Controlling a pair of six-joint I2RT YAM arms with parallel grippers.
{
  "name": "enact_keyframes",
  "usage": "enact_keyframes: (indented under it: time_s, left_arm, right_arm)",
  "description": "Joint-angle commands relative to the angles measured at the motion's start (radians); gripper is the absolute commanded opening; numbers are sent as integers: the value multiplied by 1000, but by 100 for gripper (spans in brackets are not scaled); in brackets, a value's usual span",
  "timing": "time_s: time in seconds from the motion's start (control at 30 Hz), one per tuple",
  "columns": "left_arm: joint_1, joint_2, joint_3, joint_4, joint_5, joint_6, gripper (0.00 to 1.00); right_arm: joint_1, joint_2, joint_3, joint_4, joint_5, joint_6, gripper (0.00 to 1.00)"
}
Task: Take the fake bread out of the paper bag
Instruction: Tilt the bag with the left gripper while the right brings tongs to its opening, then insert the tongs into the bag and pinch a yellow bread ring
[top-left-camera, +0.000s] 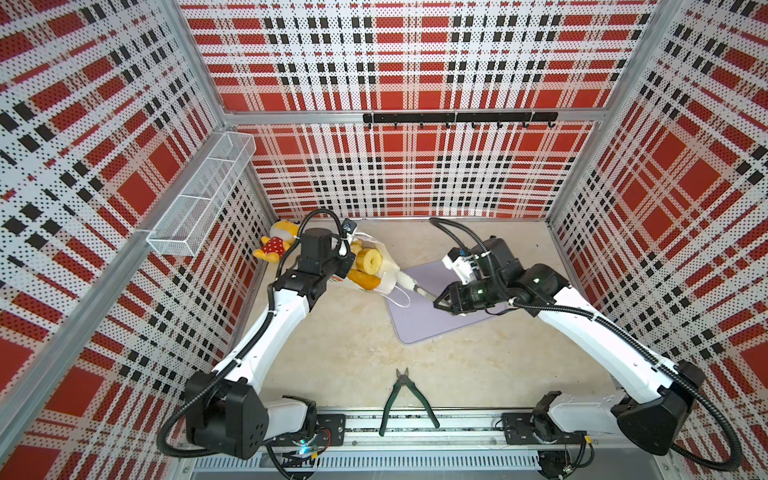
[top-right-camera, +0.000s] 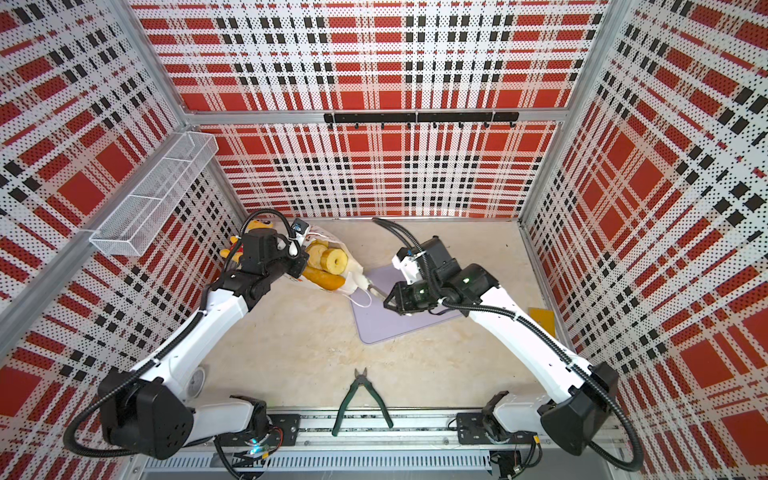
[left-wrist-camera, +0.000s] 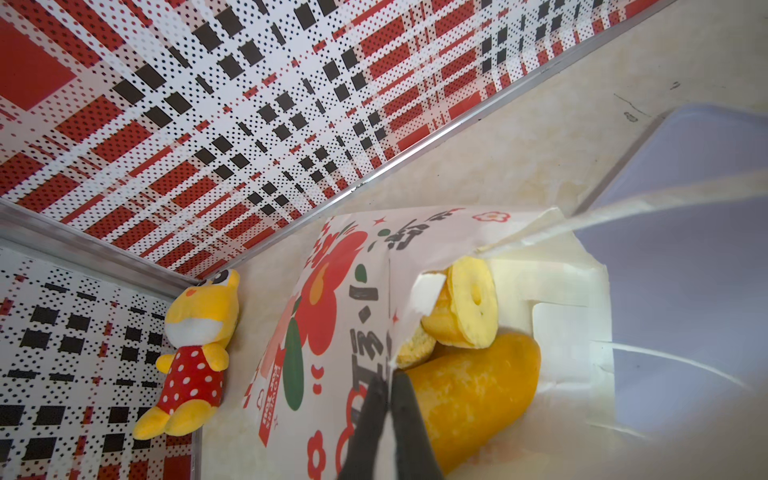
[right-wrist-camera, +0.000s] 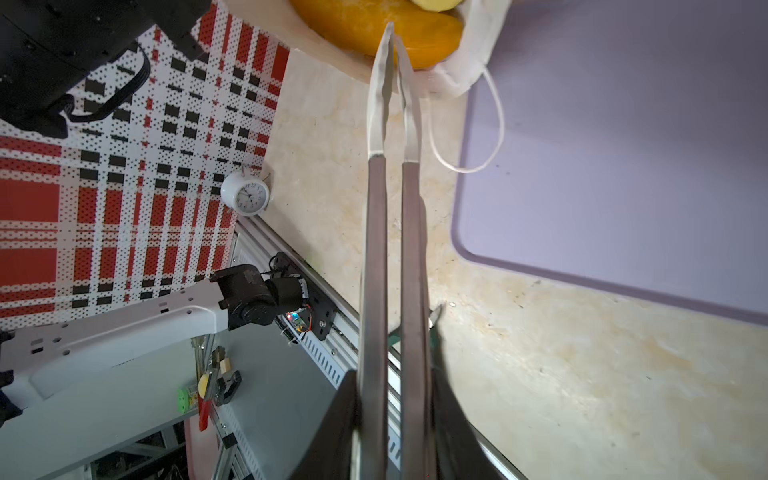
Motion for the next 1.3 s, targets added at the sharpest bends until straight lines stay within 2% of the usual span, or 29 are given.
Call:
enact_keyframes:
  time_s: [0.0, 0.27, 0.43, 0.53, 0.63, 0.8, 1.13, 1.27]
  left_arm:
    - [-16, -62, -32, 70, 5, 0, 0]
    - [-28, -197, -185, 128, 26, -2, 0]
    - [-35, -231, -223, 115, 26, -29, 0]
    - [-47, -238, -231, 120, 20, -47, 0]
    - [-54, -232, -231, 126, 11, -58, 0]
    - [-57, -230, -232, 136, 7, -63, 0]
    - [-57, -229, -241, 148, -18, -49, 0]
    - [-103, -224, -249, 151, -43, -19, 0]
  right_arm:
    - [73, 41, 39, 138, 45, 88, 27]
    - [93, 172, 91, 155, 74, 72, 28]
    - [103, 241, 121, 249, 110, 200, 28]
    - [118, 264, 128, 295, 166, 269, 28]
    - [128, 283, 130, 328, 204, 312, 34]
    - [134, 314, 149, 334, 218, 346, 40]
    - [148, 378, 194, 319, 222, 378, 39]
    - [154, 415, 222, 299, 212, 404, 39]
